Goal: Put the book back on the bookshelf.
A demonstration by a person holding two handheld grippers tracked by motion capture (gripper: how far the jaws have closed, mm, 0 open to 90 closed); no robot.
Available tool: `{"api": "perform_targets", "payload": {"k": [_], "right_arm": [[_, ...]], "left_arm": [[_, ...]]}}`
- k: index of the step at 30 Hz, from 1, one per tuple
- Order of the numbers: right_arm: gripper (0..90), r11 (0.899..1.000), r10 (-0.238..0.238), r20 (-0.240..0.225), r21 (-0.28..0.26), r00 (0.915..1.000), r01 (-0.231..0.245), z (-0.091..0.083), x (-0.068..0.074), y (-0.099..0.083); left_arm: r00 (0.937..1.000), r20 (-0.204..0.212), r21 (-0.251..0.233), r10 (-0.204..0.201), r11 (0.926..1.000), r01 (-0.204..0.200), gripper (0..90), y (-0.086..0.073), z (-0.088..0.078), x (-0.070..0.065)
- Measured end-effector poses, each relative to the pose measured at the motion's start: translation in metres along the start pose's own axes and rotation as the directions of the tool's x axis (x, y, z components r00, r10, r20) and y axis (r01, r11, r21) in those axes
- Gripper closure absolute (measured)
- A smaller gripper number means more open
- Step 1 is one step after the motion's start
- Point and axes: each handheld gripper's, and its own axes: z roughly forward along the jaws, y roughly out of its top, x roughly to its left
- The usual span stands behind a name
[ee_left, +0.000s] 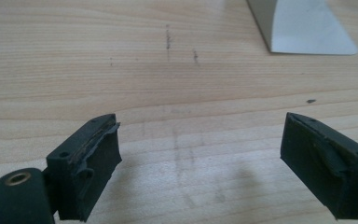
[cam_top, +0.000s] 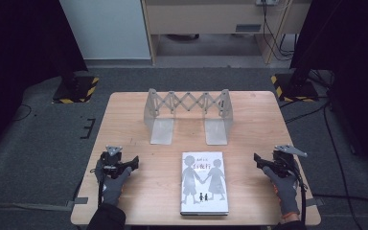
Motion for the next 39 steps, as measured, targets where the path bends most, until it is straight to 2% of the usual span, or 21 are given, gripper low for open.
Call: {"api": "perform_targets", "payload": {"k": [4, 8, 13, 15, 18, 22, 30, 31, 33, 34, 36, 37, 38, 39], "right_arm": [[16.7, 0.999, -0.003, -0.017, -0.045, 0.9998, 0.003, -0.006, 0.003, 0.003], [17.1, 0.998, -0.007, -0.033, -0.06, 0.9994, 0.005, -0.009, 0.004, 0.002], [18.7, 0.997, -0.018, -0.051, -0.071, 0.9986, 0.014, -0.013, 0.006, 0.002], [19.2, 0.996, -0.035, -0.065, -0.078, 0.9973, 0.029, -0.018, 0.01, 0.002], [19.3, 0.996, -0.039, -0.077, -0.083, 0.9962, 0.032, -0.021, 0.015, 0.002], [19.5, 0.996, -0.045, -0.09, -0.081, 0.9949, 0.037, -0.023, 0.022, 0.002], [19.9, 0.996, -0.069, -0.118, -0.072, 0.9906, 0.061, -0.024, 0.036, 0.003], [20.0, 0.995, -0.076, -0.132, -0.069, 0.9884, 0.067, -0.024, 0.041, 0.002], [20.0, 0.995, -0.078, -0.139, -0.069, 0.9872, 0.069, -0.023, 0.043, 0.002], [20.0, 0.994, -0.091, -0.154, -0.072, 0.9838, 0.081, -0.023, 0.048, 0.002], [20.0, 0.993, -0.099, -0.168, -0.076, 0.9807, 0.088, -0.023, 0.054, 0.001], [20.0, 0.993, -0.103, -0.175, -0.078, 0.9791, 0.09, -0.023, 0.057, 0.0], [20.0, 0.992, -0.11, -0.184, -0.079, 0.9767, 0.097, -0.023, 0.06, 0.0], [20.0, 0.992, -0.11, -0.184, -0.079, 0.9767, 0.097, -0.023, 0.06, 0.0]], "left_arm": [[0.9998, 0.016, -0.026, -0.011, 0.9996, 0.011, 12.3, 0.001, -0.006, -0.003], [0.9992, 0.034, -0.045, -0.02, 0.9988, 0.021, 12.5, 0.001, -0.011, -0.006], [0.9977, 0.067, -0.061, -0.004, 0.9981, 0.008, 12.4, 0.002, -0.016, -0.015], [0.9962, 0.086, -0.067, 0.011, 0.9977, -0.005, 12.5, 0.001, -0.017, -0.021], [0.9944, 0.105, -0.074, 0.012, 0.9972, -0.004, 14.1, 0.001, -0.019, -0.025], [0.9893, 0.139, -0.085, 0.044, 0.9959, -0.032, 14.7, 0.0, -0.022, -0.036], [0.9806, 0.175, -0.082, 0.088, 0.9938, -0.075, 15.3, -0.003, -0.024, -0.052], [0.9777, 0.185, -0.082, 0.1, 0.9929, -0.086, 15.4, -0.003, -0.024, -0.056], [0.9767, 0.182, -0.085, 0.113, 0.9914, -0.099, 15.4, -0.003, -0.024, -0.057], [0.9753, 0.185, -0.086, 0.12, 0.9907, -0.106, 15.5, -0.003, -0.024, -0.059], [0.97, 0.202, -0.087, 0.135, 0.989, -0.119, 15.5, -0.003, -0.025, -0.065], [0.97, 0.202, -0.087, 0.135, 0.989, -0.119, 15.4, -0.003, -0.025, -0.065], [0.9658, 0.215, -0.084, 0.145, 0.9881, -0.129, 15.1, -0.004, -0.025, -0.069], [0.9658, 0.215, -0.084, 0.145, 0.9881, -0.129, 14.5, -0.004, -0.025, -0.069]]}}
